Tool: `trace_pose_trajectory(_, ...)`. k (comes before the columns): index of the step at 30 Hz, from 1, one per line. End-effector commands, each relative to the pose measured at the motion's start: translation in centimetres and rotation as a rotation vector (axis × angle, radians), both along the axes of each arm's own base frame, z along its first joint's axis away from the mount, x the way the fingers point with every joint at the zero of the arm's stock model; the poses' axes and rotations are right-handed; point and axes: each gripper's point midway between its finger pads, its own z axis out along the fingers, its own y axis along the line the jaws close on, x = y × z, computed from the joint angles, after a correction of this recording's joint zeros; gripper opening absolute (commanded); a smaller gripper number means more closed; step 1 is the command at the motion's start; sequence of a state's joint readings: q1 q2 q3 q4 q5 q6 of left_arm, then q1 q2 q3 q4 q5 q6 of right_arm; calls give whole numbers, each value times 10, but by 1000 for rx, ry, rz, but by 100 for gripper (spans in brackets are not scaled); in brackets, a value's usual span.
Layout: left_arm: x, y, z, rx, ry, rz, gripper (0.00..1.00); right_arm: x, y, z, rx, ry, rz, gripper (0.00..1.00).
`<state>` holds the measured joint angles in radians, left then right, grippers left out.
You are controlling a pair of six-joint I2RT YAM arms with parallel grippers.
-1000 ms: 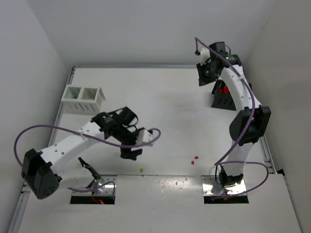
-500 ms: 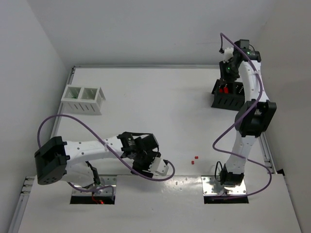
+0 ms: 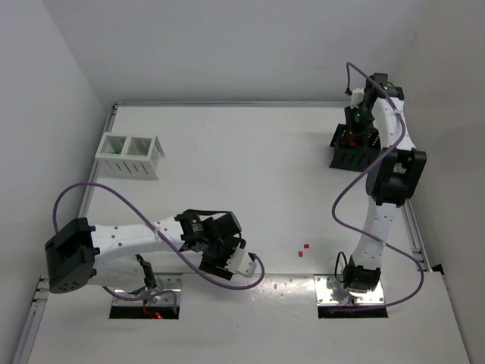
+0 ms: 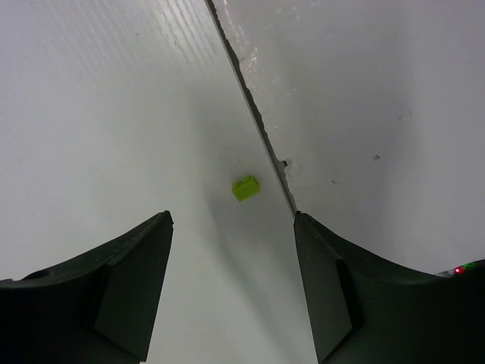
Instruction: Sort the legos into containers by color
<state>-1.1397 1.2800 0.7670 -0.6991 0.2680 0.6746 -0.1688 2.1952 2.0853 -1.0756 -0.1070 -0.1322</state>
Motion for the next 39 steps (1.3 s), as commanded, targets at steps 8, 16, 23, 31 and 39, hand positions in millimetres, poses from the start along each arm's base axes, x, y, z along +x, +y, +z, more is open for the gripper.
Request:
trace_pose_trajectory(8,-5,0,2,-40,-34,-118,71,18,-12,24,-19,-97,-34,41)
trace_pose_trajectory(16,-6,-9,0,-67,-38,-209,63,-7,17,52,56,-112,11,47)
trace_pose_trajectory(23,-8,-2,-13,-42,-51,-313,50,-22,39,63,160,-110,45,47)
trace_pose_trajectory(31,-12,-6,-25,-46,-46,-372,47,-37,55,64,216,-89,73,47)
trace_pose_trajectory(39,-13,-4,-40,-26,-19,-394,47,-42,59,64,215,-79,89,47)
